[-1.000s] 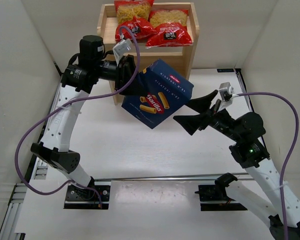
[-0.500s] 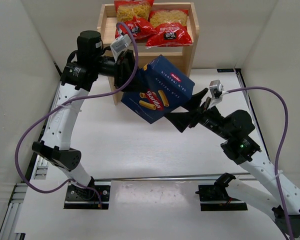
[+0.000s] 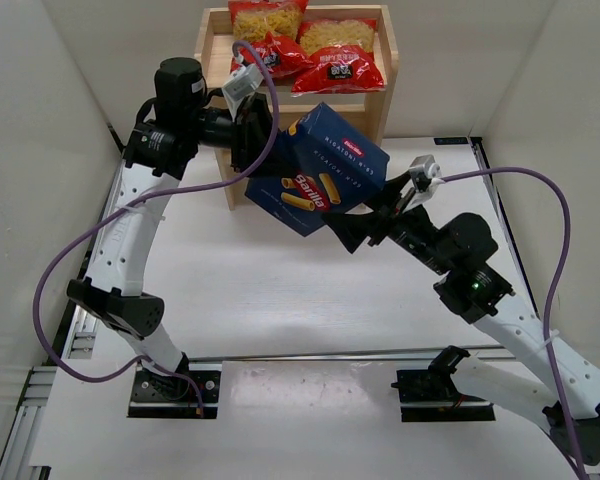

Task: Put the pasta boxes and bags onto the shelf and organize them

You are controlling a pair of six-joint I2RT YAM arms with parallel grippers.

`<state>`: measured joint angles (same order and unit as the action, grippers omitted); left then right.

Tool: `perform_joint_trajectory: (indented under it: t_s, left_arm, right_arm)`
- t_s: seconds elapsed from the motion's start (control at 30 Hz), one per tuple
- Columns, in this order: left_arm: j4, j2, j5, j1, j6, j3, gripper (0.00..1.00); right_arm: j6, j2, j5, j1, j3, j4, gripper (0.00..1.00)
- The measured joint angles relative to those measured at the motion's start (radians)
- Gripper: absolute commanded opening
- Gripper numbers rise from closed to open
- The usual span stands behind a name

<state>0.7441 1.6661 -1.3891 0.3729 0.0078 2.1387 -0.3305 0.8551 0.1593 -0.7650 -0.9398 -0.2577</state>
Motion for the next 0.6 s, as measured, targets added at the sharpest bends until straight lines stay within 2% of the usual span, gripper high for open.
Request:
perform_joint_trajectory:
  t_s: [0.4,0.6]
  left_arm:
    - [-0.012,0.006,0.014,0.028,0.005,0.003,0.11]
    - [-0.02,0.01,0.029,0.043,0.006,0.003,0.11]
  right_arm:
    - [0.174,0.02,-0.016,0.005,-0.059,0.095,1.0]
    - [0.122,-0.015,0.193,0.163,-0.059,0.091,1.0]
